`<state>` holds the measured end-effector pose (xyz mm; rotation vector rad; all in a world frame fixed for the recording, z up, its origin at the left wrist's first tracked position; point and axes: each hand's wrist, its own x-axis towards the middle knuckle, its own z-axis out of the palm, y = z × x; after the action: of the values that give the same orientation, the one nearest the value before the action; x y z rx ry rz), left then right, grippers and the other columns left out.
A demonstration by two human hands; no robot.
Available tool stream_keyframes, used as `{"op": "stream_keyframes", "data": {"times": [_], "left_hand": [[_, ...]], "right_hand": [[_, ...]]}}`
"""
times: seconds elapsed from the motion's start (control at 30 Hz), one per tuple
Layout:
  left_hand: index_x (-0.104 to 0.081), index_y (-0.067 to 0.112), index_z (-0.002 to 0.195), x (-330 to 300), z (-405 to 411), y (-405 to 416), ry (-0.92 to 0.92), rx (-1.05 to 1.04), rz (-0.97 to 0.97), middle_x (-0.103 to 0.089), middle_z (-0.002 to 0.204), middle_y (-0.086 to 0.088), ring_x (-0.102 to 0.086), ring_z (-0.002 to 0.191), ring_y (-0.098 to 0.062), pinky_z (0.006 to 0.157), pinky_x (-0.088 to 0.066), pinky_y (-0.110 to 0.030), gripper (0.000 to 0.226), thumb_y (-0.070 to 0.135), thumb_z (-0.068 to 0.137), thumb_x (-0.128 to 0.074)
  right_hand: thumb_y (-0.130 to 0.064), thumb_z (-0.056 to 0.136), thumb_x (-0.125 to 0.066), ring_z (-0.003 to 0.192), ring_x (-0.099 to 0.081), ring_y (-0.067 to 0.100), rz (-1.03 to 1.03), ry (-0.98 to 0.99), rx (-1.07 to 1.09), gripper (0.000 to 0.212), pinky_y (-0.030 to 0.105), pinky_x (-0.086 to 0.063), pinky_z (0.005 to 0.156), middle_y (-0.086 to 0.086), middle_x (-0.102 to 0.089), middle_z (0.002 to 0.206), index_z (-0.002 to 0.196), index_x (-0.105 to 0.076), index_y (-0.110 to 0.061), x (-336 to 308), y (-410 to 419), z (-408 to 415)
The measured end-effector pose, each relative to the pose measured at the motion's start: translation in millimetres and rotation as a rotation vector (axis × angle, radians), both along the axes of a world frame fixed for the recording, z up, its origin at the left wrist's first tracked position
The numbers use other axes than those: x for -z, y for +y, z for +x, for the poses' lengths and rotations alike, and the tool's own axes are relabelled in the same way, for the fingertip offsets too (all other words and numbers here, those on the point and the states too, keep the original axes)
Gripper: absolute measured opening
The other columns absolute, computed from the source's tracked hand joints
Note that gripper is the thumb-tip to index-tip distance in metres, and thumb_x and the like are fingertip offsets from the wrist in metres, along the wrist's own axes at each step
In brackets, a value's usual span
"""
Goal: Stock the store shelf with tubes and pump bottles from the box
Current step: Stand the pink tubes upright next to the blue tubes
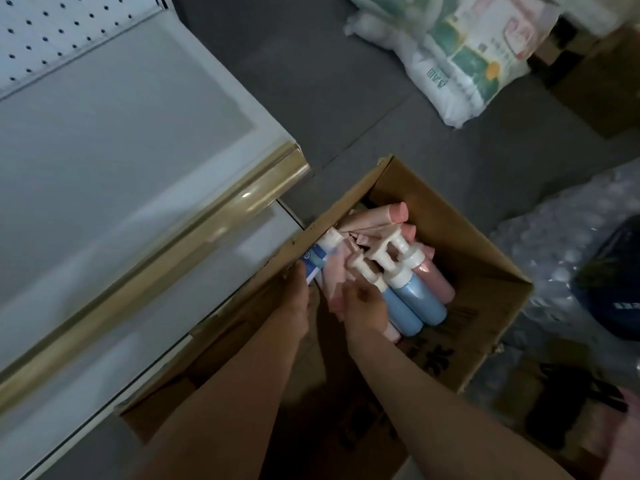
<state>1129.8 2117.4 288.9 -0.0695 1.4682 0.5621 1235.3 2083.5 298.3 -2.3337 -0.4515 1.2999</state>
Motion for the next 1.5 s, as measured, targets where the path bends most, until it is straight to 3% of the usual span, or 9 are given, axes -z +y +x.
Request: {"op": "stream_keyframes", "data": {"times": [0.13, 0.33, 0.47, 0.57, 0.83, 1.0, 1.2, 1.33, 1.5], "left_hand": [[-0.051, 0.014, 0.137, 5.3, 6.8, 3.2, -0.061, -0.133, -0.013, -0.061, 0.132, -0.015, -0.06, 0.119, -0.029, 0.101, -0.049, -0.041, 0.07, 0.066, 0.09, -0.047], [-0.052, 0.014, 0.133, 3.8, 5.0, -10.7, 0.005, -0.406, -0.024, -0.059, 0.128, -0.009, -0.058, 0.115, -0.025, 0.08, -0.051, -0.035, 0.057, 0.048, 0.089, -0.065], [-0.044, 0.017, 0.144, 48.0, -16.1, -38.1, 0.127, -0.321, -0.084, -0.048, 0.147, -0.007, -0.046, 0.135, -0.029, 0.101, -0.043, -0.043, 0.085, 0.073, 0.08, -0.051], [-0.038, 0.012, 0.148, 36.7, -19.5, -41.1, 0.057, -0.262, -0.109, -0.041, 0.153, -0.008, -0.037, 0.142, -0.025, 0.113, -0.031, -0.039, 0.068, 0.058, 0.097, -0.04], [-0.057, 0.007, 0.128, 30.1, -8.4, -6.2, -0.04, -0.207, -0.083, -0.066, 0.125, -0.012, -0.063, 0.114, -0.026, 0.084, -0.052, -0.037, 0.047, 0.037, 0.092, -0.064], [-0.051, 0.002, 0.133, 10.7, -7.6, -24.3, -0.092, -0.343, -0.072, -0.06, 0.132, -0.012, -0.053, 0.128, -0.026, 0.103, -0.043, -0.036, 0.04, 0.018, 0.097, -0.058], [-0.049, 0.007, 0.137, -16.6, -24.4, -62.8, -0.042, -0.436, -0.015, -0.068, 0.116, -0.009, -0.065, 0.103, -0.017, 0.095, -0.048, -0.029, 0.048, 0.009, 0.092, -0.063], [-0.05, 0.01, 0.128, -58.7, -39.9, -85.0, -0.027, -0.426, 0.077, -0.072, 0.101, -0.007, -0.07, 0.093, -0.015, 0.086, -0.052, -0.029, 0.042, 0.007, 0.089, -0.066], [-0.048, 0.009, 0.134, -111.9, -56.7, -97.5, -0.025, -0.374, 0.33, -0.067, 0.119, -0.012, -0.068, 0.106, -0.018, 0.097, -0.05, -0.035, 0.04, 0.011, 0.095, -0.059]], "right_hand": [[-0.038, 0.092, -0.059, 0.113, -0.06, 0.024, -0.043, -0.116, 0.011, 0.041, 0.037, -0.048, 0.1, 0.002, -0.065, 0.126, 0.131, -0.058, -0.026, 6.8, -0.5, -22.0], [-0.04, 0.082, -0.07, 0.097, -0.065, 0.022, -0.132, 0.003, 0.123, 0.035, 0.042, -0.054, 0.093, 0.001, -0.07, 0.104, 0.111, -0.066, -0.022, 17.5, -6.7, -34.1], [-0.043, 0.076, -0.08, 0.091, -0.067, 0.02, -0.145, 0.13, 0.164, 0.04, 0.042, -0.059, 0.084, 0.0, -0.068, 0.104, 0.109, -0.066, -0.025, 22.6, -10.2, -32.4], [-0.036, 0.078, -0.082, 0.091, -0.068, 0.02, -0.14, 0.258, 0.214, 0.035, 0.041, -0.06, 0.083, 0.001, -0.07, 0.104, 0.11, -0.07, -0.026, 22.6, -15.4, -23.5], [-0.034, 0.078, -0.082, 0.094, -0.065, 0.028, -0.179, 0.444, 0.237, 0.031, 0.045, -0.055, 0.088, 0.011, -0.073, 0.099, 0.103, -0.072, -0.019, 17.9, -25.7, -6.3], [-0.034, 0.079, -0.079, 0.099, -0.066, 0.029, -0.182, 0.473, 0.349, 0.03, 0.039, -0.055, 0.083, 0.012, -0.069, 0.105, 0.099, -0.068, -0.015, 6.3, -44.4, -4.0], [-0.027, 0.084, -0.075, 0.085, -0.067, 0.023, -0.134, 0.587, 0.552, 0.039, 0.029, -0.051, 0.062, 0.015, -0.07, 0.108, 0.117, -0.063, -0.009, -24.1, -70.6, -3.7], [-0.025, 0.085, -0.073, 0.09, -0.063, 0.023, -0.085, 0.635, 0.598, 0.041, 0.03, -0.05, 0.067, 0.014, -0.066, 0.112, 0.119, -0.058, -0.009, -57.0, -83.9, -1.4], [-0.028, 0.084, -0.072, 0.077, -0.06, 0.02, -0.025, 0.707, 0.557, 0.043, 0.028, -0.049, 0.059, 0.014, -0.064, 0.109, 0.122, -0.059, -0.01, -106.7, -85.7, -1.1]]}}
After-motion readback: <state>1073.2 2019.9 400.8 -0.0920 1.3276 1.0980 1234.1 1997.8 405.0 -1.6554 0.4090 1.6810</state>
